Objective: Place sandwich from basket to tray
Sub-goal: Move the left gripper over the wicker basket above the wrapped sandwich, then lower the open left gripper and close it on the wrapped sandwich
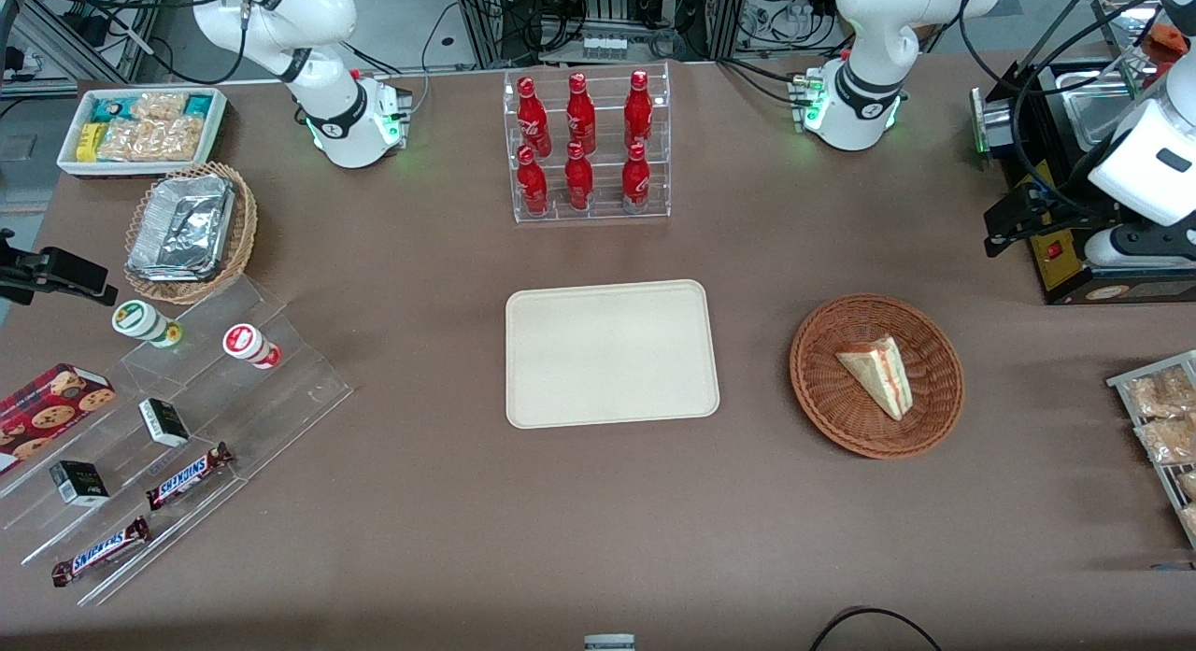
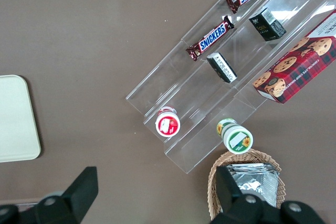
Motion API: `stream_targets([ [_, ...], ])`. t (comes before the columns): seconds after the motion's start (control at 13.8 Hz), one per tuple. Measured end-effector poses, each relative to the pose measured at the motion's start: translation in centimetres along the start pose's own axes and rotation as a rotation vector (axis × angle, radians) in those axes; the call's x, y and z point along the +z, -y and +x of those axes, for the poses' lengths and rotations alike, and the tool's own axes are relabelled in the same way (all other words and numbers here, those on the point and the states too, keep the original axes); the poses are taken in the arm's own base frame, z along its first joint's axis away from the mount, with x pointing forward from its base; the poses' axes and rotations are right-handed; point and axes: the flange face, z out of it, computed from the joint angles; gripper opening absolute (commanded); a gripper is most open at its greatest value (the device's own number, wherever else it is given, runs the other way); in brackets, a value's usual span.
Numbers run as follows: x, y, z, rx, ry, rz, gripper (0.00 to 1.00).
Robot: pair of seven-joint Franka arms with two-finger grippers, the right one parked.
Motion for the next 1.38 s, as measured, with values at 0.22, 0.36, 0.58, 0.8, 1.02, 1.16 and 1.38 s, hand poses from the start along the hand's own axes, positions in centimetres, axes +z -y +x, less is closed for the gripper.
stream_targets([
  [0.22, -0.1, 0.0, 0.0, 0.008, -0.001, 0.000, 1.00],
  [0.36, 1.4, 0.1, 0.0, 0.007, 0.029, 0.003, 1.00],
  [0.58, 6.6, 0.3, 0.9, 0.003, 0.044, 0.005, 1.00],
  [0.8, 14.5, 0.8, 1.3, -0.093, 0.001, 0.002, 1.00],
  [1.02, 22.5, 0.9, 0.1, -0.298, -0.061, -0.011, 1.00],
  [1.16, 26.6, 1.0, -1.4, -0.420, -0.086, -0.022, 1.00],
  [1.38, 30.7, 1.0, -2.8, -0.510, -0.112, -0.036, 1.00],
])
